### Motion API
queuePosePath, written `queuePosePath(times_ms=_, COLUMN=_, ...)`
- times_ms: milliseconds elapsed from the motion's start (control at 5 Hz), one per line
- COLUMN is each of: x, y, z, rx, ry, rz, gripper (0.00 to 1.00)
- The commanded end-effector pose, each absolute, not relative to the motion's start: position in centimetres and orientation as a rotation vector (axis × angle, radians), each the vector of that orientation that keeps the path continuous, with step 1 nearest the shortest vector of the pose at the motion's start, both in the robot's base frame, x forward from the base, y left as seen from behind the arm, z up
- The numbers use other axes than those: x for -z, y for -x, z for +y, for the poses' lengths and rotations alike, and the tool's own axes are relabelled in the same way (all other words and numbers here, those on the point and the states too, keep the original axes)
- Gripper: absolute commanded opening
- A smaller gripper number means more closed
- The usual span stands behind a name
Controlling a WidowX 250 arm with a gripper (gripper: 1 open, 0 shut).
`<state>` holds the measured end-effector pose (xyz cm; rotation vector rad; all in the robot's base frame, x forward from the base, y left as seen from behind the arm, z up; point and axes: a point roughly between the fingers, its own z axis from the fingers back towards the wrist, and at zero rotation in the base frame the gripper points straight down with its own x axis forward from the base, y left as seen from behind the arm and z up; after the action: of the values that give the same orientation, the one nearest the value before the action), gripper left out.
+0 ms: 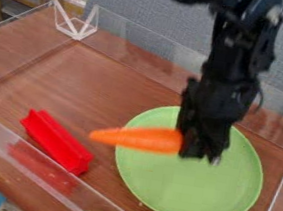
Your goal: Move the carrot from the green plate to the table
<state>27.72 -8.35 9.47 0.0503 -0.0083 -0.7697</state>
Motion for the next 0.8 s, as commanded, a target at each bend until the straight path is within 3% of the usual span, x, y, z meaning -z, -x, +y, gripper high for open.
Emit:
queuePosePath(times_ms=0, x=-13.8, y=-29.8, z=-6.6, rx=0.717, ry=-0.091, rz=-0.108, gripper=0.0)
queuePosePath(times_ms=200, x=-15.1, y=-31.4, z=-3.3, rx=0.768, ry=-0.099, rz=-0.111, gripper=0.0)
queuePosePath(times_ms=600, x=-15.1, y=-32.1, z=2.2, rx=0.904, ry=-0.06, rz=-0.133, gripper=0.0)
